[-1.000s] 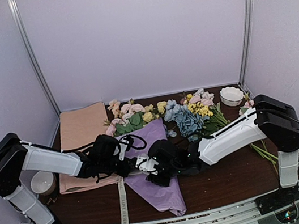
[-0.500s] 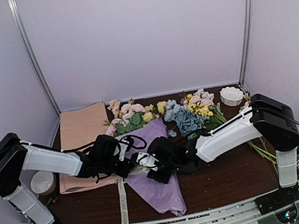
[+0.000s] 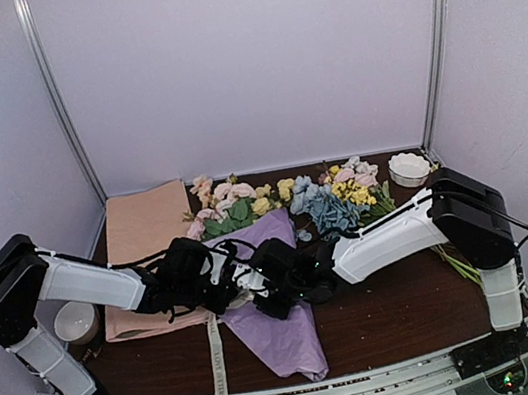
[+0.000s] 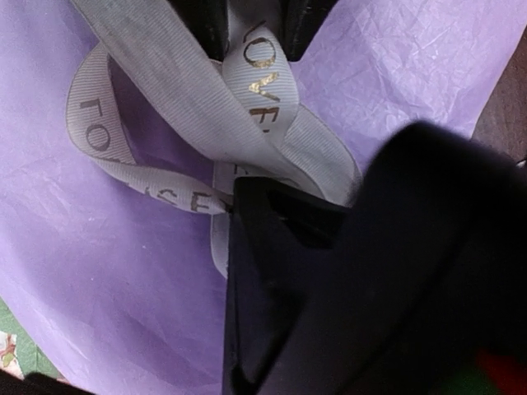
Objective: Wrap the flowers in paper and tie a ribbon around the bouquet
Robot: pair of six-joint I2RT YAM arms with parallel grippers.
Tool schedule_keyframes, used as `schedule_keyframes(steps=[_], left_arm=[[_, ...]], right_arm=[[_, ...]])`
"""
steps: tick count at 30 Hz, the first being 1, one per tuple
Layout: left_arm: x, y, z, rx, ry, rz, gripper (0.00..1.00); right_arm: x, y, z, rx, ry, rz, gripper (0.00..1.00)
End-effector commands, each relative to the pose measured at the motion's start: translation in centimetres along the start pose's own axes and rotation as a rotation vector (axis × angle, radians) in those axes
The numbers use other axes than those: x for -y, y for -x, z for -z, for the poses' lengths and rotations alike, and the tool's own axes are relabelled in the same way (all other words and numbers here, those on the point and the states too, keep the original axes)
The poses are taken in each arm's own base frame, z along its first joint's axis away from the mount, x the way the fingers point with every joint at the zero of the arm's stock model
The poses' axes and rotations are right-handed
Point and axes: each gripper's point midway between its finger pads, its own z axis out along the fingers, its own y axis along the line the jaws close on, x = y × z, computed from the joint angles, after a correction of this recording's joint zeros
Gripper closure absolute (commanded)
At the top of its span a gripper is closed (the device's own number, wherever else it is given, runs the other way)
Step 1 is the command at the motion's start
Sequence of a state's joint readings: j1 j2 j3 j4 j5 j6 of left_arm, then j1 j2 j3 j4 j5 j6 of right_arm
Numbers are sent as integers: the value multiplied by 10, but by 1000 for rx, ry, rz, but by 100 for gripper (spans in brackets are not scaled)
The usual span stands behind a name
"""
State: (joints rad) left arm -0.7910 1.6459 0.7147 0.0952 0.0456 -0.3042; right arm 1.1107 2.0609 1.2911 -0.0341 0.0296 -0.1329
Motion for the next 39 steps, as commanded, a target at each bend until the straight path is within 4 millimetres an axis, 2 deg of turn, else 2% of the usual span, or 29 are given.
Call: schedule_keyframes(steps=[1,10,16,18,21,24,27,30,33,36,39], left_arm=[[2,15,2,38,-14,-12,100],[0,14,3,37,-2,-14,100],[-3,20,9,42,19,-19,99],[-3,23,11,41,21,-28,83],[2,33,21,66,0,-46,50],[8,45,39,118,-23,-64,35],[10,46,59,145,-28,-62,24],[6,31,75,143,-16,-5,14],[-3,7,83,91,54,80,11],[-2,-22,90,44,111,150,14],[5,-55,86,-44,141,188,20]], right_arm=[[9,-6,-2,-28,-27,-6,81],[9,3,14,-6,-7,-12,100],[6,4,37,6,34,-32,100],[4,4,43,18,44,-47,100],[5,6,44,31,49,-63,100],[6,5,39,14,55,-72,100],[9,8,42,32,66,-101,100],[14,13,48,63,81,-144,100],[18,16,49,87,111,-191,100],[22,18,50,92,119,-207,100],[23,18,51,90,114,-212,100]])
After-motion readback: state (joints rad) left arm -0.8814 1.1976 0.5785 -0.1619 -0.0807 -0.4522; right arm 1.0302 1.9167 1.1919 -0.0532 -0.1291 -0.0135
